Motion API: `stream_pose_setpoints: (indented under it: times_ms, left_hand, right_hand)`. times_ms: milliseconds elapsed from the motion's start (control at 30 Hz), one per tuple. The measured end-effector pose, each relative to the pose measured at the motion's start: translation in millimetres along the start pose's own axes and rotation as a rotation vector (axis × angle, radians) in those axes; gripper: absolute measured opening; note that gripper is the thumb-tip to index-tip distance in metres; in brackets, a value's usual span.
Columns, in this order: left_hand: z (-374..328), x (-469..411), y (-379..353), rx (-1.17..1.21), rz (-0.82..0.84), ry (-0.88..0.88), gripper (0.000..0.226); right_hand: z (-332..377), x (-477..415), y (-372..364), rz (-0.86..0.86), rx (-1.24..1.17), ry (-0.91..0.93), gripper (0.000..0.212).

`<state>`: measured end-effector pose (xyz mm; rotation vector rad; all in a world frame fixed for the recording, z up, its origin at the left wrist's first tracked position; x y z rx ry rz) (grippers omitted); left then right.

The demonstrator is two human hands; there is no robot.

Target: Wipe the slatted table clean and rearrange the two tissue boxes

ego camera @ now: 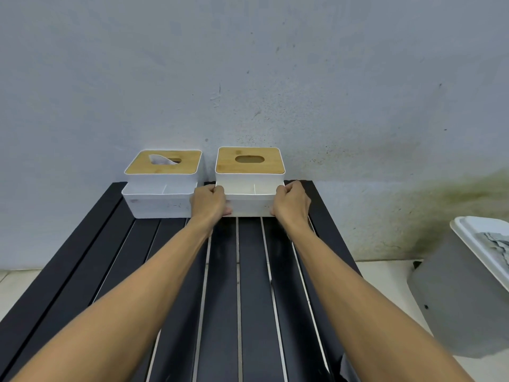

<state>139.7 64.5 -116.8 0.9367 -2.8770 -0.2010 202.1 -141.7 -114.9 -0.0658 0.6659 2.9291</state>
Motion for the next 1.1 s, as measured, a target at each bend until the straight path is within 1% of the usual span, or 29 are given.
stream_pose_setpoints:
  times_ms: [67, 233, 533, 867, 900, 967, 1000, 1100]
  left_hand:
    - [5.0, -0.9, -2.9, 0.004, 0.021, 0.026, 0.031]
    - [12.1, -4.0, -10.5, 0.032, 0.063, 0.064, 0.022]
    - [13.6, -8.5, -19.3, 0.082, 0.125, 0.082, 0.028]
    - [21.7, -9.0, -23.4, 0.144, 0.189, 0.121, 0.024]
    - [23.1, -8.3, -22.5, 0.146, 0.198, 0.123, 0.027]
    - [22.1, -2.0, -17.7, 0.116, 0.196, 0.148, 0.046]
    - [19.6, 2.7, -12.3, 0.101, 0.176, 0.151, 0.05]
    - [12.4, 27.1, 3.3, 0.064, 0.146, 0.06, 0.047]
  right_hand:
    - [-4.3, 0.1, -0.6, -0.003, 0.013, -0.009, 0.014]
    - [-8.0, -1.0, 0.5, -0.009, 0.032, -0.023, 0.014]
    - [-8.1, -7.2, -1.0, -0.015, 0.066, -0.016, 0.015]
    - [-9.8, -5.3, 4.2, 0.01, 0.097, 0.015, 0.029]
    - [-12.1, -4.5, 3.9, 0.026, 0.095, 0.012, 0.032]
    - [-14.4, -0.1, 4.9, 0.036, 0.074, 0.006, 0.033]
    - [-14.2, 6.0, 7.6, 0.035, 0.073, 0.006, 0.033]
    - [-19.9, 24.7, 22.4, -0.028, 0.087, 0.056, 0.04]
Point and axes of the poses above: each hand's wrist, its own x-axis away from the middle knuckle, its own y-axis out of the back of the hand, z = x × y, the point moved 8 cm from there along -x, towards the middle knuckle, and after that the axes turned 4 degrees about x, right-handed, at the moved point
